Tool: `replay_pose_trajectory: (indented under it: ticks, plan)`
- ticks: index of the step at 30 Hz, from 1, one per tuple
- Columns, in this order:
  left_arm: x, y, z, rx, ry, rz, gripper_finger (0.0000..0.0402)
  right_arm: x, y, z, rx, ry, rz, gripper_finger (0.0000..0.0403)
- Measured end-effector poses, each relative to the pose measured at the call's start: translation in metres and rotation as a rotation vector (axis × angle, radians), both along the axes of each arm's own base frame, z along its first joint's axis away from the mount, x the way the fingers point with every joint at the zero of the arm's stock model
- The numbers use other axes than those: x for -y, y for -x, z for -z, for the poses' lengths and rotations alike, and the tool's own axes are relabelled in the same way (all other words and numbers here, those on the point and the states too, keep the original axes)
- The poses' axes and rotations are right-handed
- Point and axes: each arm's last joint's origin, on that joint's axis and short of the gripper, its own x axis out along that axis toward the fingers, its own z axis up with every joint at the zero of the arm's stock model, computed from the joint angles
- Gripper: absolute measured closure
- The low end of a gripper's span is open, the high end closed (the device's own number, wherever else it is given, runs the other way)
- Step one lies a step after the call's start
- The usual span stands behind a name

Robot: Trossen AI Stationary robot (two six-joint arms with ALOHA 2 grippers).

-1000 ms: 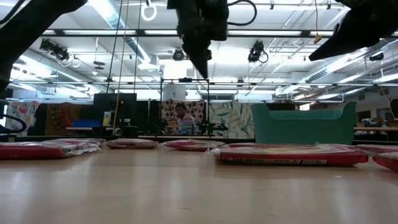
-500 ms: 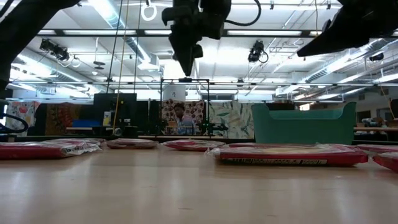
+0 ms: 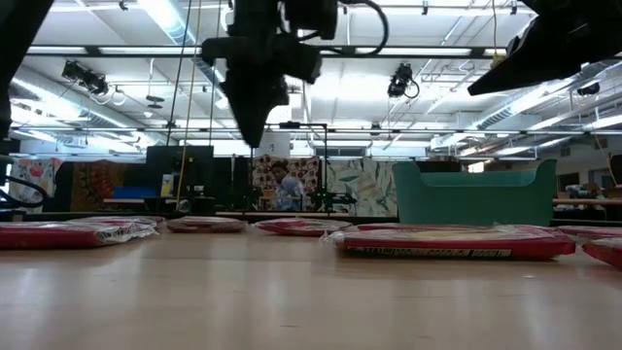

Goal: Sort popcorn bags into baskets
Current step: Put the popcorn bag into the blue bin

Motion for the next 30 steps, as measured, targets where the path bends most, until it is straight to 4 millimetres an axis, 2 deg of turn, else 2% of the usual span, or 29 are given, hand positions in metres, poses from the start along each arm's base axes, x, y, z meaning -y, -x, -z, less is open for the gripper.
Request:
replay_pose_trajectory:
  ticks: [6, 13, 18, 23, 26, 30]
  plan:
    - [0.023, 0.023, 0.027, -0.070, 0.003, -0.125, 0.0324, 0.001, 0.000, 0.000, -0.001, 0.015, 0.005, 0.0323]
    - [0.063, 0.043, 0.059, -0.153, -0.009, -0.122, 0.0318, 0.005, -0.003, -0.001, -0.018, 0.061, 0.007, 0.0323]
    - [0.085, 0.049, 0.062, -0.157, -0.021, -0.172, 0.0285, 0.013, -0.008, -0.003, -0.018, 0.096, 0.027, 0.0323]
    - [0.102, 0.054, 0.062, -0.145, -0.075, -0.144, 0.0242, 0.021, -0.013, -0.004, -0.035, 0.108, 0.019, 0.0323]
    - [0.107, 0.058, 0.062, -0.143, -0.152, -0.116, 0.0227, 0.026, -0.016, -0.005, -0.040, 0.105, 0.015, 0.0323]
    - [0.105, 0.059, 0.061, -0.126, -0.240, -0.088, 0.0225, 0.032, -0.020, -0.006, -0.038, 0.104, 0.003, 0.0323]
